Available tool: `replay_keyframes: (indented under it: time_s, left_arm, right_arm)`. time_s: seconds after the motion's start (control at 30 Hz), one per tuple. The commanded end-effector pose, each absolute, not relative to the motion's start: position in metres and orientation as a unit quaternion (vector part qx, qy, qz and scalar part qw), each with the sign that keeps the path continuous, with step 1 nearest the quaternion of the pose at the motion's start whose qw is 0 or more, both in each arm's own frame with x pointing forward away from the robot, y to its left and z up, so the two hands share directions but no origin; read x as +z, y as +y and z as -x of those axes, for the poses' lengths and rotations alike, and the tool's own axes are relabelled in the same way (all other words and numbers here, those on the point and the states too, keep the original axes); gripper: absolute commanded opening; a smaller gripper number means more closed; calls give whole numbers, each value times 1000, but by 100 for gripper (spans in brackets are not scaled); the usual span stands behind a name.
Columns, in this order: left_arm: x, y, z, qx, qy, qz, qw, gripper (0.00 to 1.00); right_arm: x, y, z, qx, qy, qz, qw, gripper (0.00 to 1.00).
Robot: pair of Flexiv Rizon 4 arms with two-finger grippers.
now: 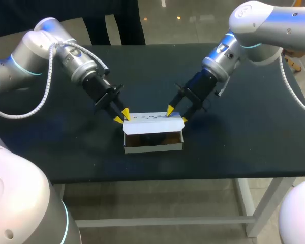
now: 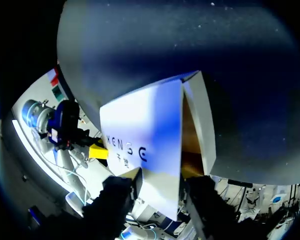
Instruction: Assemble the packaging by folding the flat box into shape, placing the metal phone stand inside, and closing the box properly
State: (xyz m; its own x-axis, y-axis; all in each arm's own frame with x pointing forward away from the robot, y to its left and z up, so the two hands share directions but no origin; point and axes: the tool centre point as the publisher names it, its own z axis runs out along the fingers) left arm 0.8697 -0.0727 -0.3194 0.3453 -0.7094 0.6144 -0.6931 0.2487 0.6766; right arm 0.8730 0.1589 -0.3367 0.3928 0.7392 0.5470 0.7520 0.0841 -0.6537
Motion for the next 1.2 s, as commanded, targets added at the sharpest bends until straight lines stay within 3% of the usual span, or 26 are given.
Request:
replay_keyframes:
  time_s: [0.03,0.27,0.53,0.77,1.2]
  left_arm:
    - [-320,-78,-861,0,-573,-620,536,20]
    - [-320,-74,-856,6,-579,-625,524,23]
    - [-315,-67,-851,24,-586,-635,502,38]
    - [-306,-62,-849,35,-596,-641,482,45]
    - [-288,-60,-844,57,-648,-632,422,50]
  right_arm:
    - [-338,166,-871,-8,-555,675,486,48]
    - [-342,163,-870,-15,-563,671,482,48]
    - [-347,161,-869,-18,-569,668,480,50]
    - [-349,159,-869,-20,-571,666,480,60]
    - [-354,158,-870,-19,-572,665,480,54]
